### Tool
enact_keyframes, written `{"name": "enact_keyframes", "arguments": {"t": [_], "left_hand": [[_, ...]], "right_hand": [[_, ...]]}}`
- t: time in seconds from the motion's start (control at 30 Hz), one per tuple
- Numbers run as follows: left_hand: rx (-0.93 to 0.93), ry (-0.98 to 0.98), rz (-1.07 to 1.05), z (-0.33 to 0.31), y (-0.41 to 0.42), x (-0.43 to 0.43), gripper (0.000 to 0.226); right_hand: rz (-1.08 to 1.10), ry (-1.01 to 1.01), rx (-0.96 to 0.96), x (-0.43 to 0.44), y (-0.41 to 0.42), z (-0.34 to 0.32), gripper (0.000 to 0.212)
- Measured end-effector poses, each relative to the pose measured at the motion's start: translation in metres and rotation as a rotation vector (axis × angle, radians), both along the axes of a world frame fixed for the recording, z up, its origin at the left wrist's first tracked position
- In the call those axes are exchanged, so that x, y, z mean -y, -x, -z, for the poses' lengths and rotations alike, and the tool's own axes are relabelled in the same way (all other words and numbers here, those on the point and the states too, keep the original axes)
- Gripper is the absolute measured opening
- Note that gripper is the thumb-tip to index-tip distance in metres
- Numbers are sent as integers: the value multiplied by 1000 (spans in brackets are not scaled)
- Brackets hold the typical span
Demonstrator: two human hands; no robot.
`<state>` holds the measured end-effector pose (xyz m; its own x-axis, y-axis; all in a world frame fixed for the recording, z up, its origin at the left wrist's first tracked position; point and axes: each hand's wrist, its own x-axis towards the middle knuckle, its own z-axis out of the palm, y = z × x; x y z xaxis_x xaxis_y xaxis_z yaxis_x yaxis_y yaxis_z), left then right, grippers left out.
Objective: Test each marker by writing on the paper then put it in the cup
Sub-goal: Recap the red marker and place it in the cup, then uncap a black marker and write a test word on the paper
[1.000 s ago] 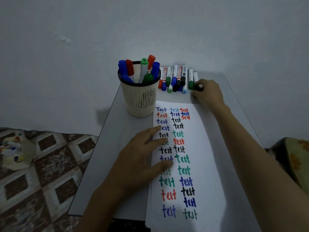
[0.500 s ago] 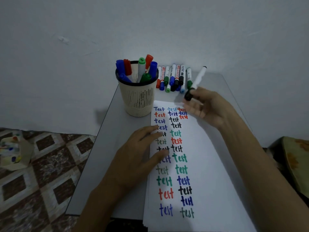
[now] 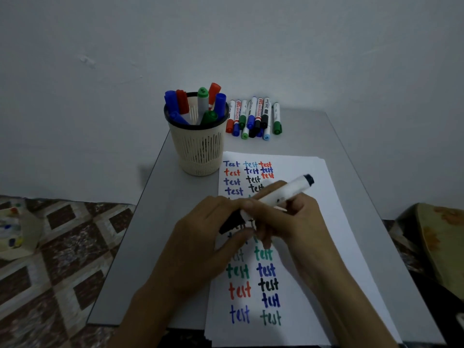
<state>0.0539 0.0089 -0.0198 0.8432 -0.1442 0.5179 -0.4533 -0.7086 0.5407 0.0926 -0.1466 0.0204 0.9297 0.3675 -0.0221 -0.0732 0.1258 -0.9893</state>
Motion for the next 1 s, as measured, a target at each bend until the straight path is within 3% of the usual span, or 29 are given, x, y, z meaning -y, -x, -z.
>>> {"name": "enact_keyframes", "arguments": {"t": [0.07, 0.2, 0.43, 0.63, 0.77, 0.87, 1.0], "left_hand": [[-22, 17, 63, -1, 1, 2, 26], [-259, 182, 196, -1, 5, 8, 23], [-227, 183, 241, 1, 0, 5, 21], [-149, 195, 191, -3, 3, 5, 24], [-77, 94, -12, -4, 2, -4, 24], [-110, 36, -51, 6, -4, -8, 28], [-181, 0, -55, 15, -9, -9, 37]], "right_hand": [[37, -15, 24, -1, 6, 6, 21], [68, -35, -21, -1, 9, 17, 25], [-13, -155, -79, 3, 10, 16, 24], [-106, 21, 34, 14, 7, -8, 20], [122, -102, 86, 26, -23, -19, 16], [313, -147, 119, 39, -59, -14, 17], [293, -93, 105, 32, -90, 0, 17]]}}
